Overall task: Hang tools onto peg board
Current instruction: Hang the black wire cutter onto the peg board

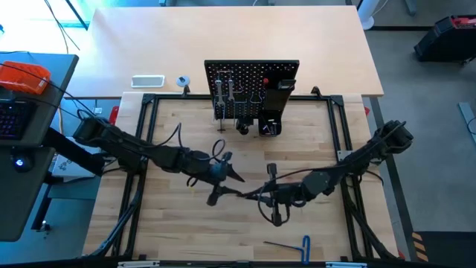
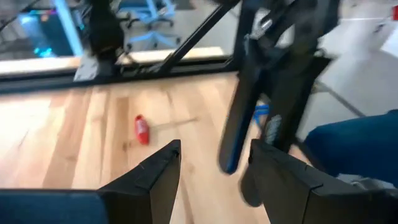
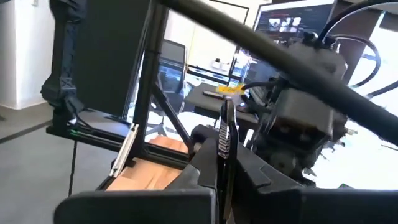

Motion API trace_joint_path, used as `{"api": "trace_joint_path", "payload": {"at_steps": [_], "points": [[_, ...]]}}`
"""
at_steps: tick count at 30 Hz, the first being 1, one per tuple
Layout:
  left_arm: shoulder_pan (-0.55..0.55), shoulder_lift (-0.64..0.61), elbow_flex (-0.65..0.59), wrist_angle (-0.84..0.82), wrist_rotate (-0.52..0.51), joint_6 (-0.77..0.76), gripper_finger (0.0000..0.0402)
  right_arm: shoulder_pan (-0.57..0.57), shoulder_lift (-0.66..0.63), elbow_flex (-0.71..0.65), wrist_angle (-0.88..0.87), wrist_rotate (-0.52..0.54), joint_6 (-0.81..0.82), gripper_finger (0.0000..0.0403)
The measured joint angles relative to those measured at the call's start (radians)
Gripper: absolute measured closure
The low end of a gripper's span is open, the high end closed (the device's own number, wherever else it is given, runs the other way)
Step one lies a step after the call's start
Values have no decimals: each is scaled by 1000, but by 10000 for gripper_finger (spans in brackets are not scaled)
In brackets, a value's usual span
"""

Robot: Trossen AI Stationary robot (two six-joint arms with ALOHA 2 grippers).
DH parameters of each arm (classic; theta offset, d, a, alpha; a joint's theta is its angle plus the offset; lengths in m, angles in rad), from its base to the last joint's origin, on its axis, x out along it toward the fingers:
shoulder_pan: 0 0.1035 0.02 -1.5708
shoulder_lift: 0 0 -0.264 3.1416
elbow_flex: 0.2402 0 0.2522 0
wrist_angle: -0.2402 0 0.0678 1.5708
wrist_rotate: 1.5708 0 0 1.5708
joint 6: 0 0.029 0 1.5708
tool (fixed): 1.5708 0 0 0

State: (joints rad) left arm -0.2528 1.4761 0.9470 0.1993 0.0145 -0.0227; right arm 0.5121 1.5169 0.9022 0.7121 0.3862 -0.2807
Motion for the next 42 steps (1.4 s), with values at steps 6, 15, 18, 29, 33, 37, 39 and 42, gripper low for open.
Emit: {"api": "trace_joint_path", "payload": {"at_steps": [6,15,18,29,33,37,39,42], "points": [[-14,24,-2,22,-65,-28,216,-18,0,0,-21,1,19,398],[-21,67,0,5,-183,-81,216,-19,0,0,-65,69,18,398],[-17,39,-2,-114,-261,-80,216,-17,0,0,-82,127,15,398],[-47,-64,-1,-148,-207,-74,216,-20,0,0,-102,163,10,398],[-59,-48,-2,-154,-203,-95,216,-24,0,0,-100,164,10,398],[-67,-10,0,-105,-235,-123,216,-24,0,0,-85,162,10,398],[-70,23,-1,-67,-274,-130,216,-24,0,0,-72,156,10,398],[-69,64,-2,-23,-320,-132,216,-24,0,0,-64,152,10,398]]}}
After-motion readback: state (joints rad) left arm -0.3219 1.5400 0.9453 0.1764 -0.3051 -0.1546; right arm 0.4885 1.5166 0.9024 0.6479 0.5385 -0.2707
